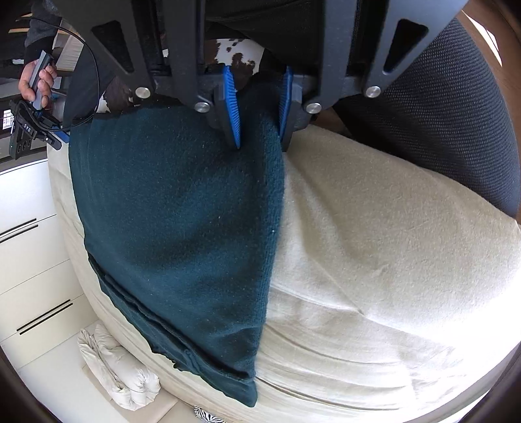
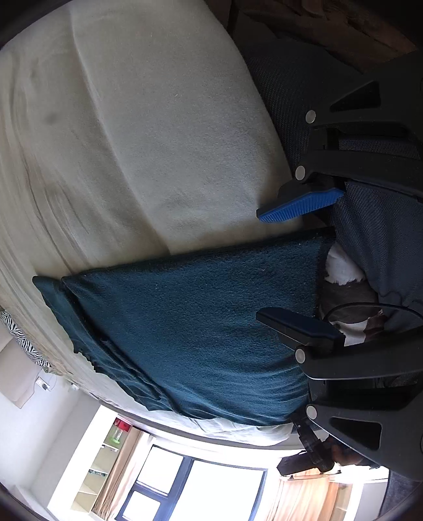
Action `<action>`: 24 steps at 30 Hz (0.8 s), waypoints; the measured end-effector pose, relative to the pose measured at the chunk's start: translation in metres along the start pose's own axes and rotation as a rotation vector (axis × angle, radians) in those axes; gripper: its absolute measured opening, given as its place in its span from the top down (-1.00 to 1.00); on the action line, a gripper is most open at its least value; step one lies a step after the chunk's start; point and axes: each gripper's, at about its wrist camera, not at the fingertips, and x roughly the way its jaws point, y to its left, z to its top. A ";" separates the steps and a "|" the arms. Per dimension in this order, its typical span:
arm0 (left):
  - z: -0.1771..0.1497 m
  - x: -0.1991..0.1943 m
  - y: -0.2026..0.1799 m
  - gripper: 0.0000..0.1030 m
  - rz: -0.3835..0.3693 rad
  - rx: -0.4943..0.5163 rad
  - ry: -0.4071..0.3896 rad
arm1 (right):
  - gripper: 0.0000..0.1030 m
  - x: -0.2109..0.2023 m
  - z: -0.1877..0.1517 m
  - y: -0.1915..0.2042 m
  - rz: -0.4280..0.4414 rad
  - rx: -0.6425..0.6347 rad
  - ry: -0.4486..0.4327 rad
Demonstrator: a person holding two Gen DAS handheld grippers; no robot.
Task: Fold small clothes
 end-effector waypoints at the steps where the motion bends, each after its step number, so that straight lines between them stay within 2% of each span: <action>1: 0.001 0.000 0.004 0.46 -0.016 -0.008 0.005 | -0.05 0.000 0.000 -0.002 -0.006 0.007 0.014; 4: 0.001 0.001 0.005 0.29 -0.056 -0.025 0.007 | -0.05 0.006 -0.002 -0.011 0.000 0.049 0.070; 10: -0.001 0.002 0.007 0.25 -0.079 -0.041 0.012 | -0.04 0.018 -0.001 -0.012 0.000 0.044 0.117; 12: -0.002 0.002 0.008 0.31 -0.084 -0.044 0.010 | -0.04 0.020 -0.001 -0.010 -0.010 0.030 0.130; 14: -0.004 0.002 0.008 0.52 -0.074 -0.034 0.014 | -0.04 0.023 0.000 -0.006 -0.024 0.009 0.144; 16: -0.007 0.001 0.008 0.73 -0.070 -0.027 0.019 | 0.04 0.028 -0.001 -0.002 -0.050 -0.026 0.159; 18: -0.010 -0.001 0.005 0.79 -0.065 -0.013 0.019 | 0.56 0.034 -0.002 0.000 -0.076 -0.048 0.185; 19: -0.011 -0.002 0.003 0.81 -0.059 -0.003 0.021 | 0.62 0.036 -0.003 -0.002 -0.081 -0.043 0.190; 20: -0.012 -0.004 0.001 0.81 -0.057 0.006 0.020 | 0.78 0.037 -0.004 -0.004 -0.081 -0.037 0.190; 21: -0.013 -0.007 -0.001 0.82 -0.057 0.012 0.019 | 0.86 0.036 -0.006 -0.005 -0.078 -0.036 0.187; 24: -0.014 -0.016 -0.003 0.83 -0.067 0.024 0.009 | 0.89 0.027 -0.012 -0.006 -0.064 -0.039 0.158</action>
